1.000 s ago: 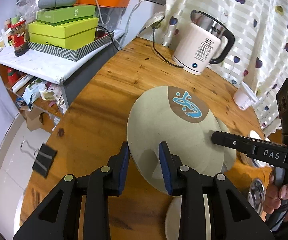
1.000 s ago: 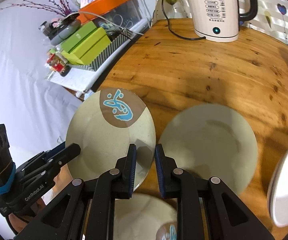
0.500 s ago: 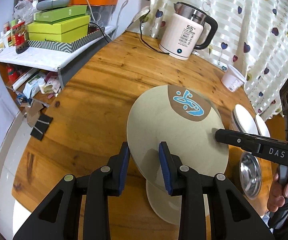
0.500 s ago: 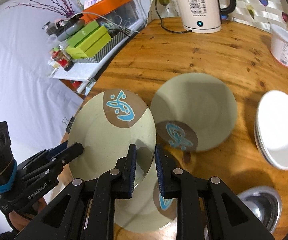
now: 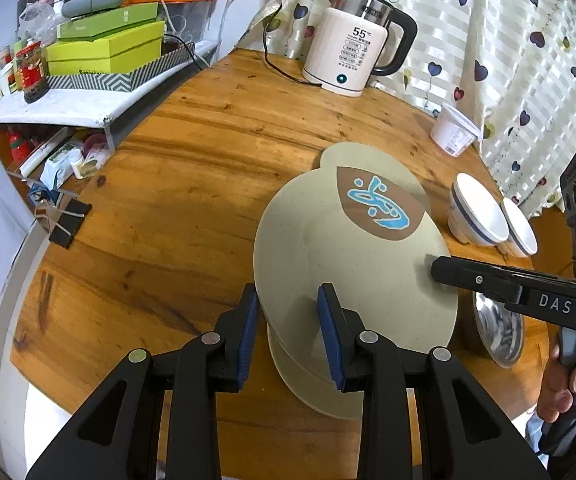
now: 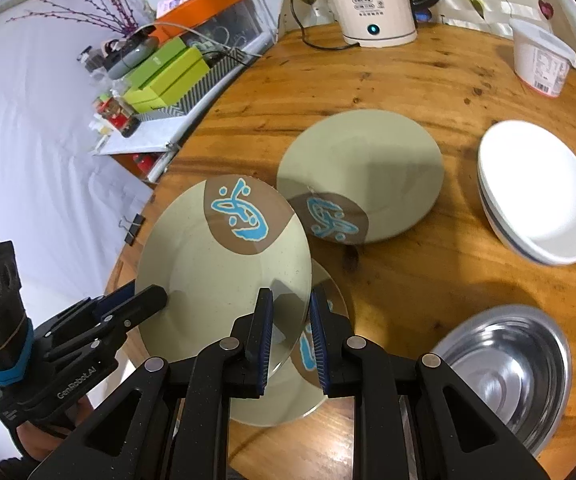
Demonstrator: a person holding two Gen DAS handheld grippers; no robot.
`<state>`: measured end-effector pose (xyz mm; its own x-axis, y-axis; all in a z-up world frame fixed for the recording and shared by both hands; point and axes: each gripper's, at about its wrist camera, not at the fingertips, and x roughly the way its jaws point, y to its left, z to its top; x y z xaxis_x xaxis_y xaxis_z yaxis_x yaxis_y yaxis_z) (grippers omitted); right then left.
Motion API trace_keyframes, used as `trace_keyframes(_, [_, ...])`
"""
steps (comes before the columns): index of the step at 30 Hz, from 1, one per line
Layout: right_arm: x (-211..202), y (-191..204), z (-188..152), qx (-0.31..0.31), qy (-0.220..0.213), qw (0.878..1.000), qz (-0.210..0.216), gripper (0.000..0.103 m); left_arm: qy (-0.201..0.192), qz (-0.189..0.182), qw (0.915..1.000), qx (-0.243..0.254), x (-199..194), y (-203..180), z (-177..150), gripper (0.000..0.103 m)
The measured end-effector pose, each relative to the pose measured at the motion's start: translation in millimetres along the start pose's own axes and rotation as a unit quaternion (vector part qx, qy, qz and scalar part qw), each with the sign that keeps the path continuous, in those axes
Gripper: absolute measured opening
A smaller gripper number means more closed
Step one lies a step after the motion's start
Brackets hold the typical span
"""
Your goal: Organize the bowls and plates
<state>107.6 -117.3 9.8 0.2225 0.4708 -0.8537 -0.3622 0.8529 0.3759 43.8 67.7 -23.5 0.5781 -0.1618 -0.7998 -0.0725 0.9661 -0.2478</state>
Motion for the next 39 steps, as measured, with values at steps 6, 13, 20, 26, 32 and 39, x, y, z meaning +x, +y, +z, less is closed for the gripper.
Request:
trace_keyframes(6, [3, -4, -10, 0.007, 0.006, 1.000, -0.004, 0.018, 0.012, -0.004, 0.9999, 0.000, 5, 0, -9, 0.031])
trace_keyframes(13, [7, -8, -19, 0.011, 0.014, 1.000, -0.009, 0.018, 0.023, -0.003, 0.9997, 0.001, 11, -1, -16, 0.031])
trace_keyframes(20, [8, -12, -25, 0.011, 0.015, 1.000, -0.018, 0.018, 0.032, -0.003, 0.9995, 0.005, 15, -6, -21, 0.031])
trace_keyframes(26, [9, -15, -28, 0.013, 0.018, 1.000, -0.022, 0.019, 0.039, -0.002, 0.9992, 0.009, 18, -9, -23, 0.031])
trace_keyframes(32, [12, -15, -29, 0.008, 0.018, 0.999, -0.029, 0.019, 0.042, 0.001, 0.9991, 0.011, 21, -10, -24, 0.031])
trace_keyframes(39, [15, -14, -30, 0.006, 0.021, 0.999, -0.034, 0.022, 0.044, 0.001, 0.9989, 0.013, 20, -13, -25, 0.031])
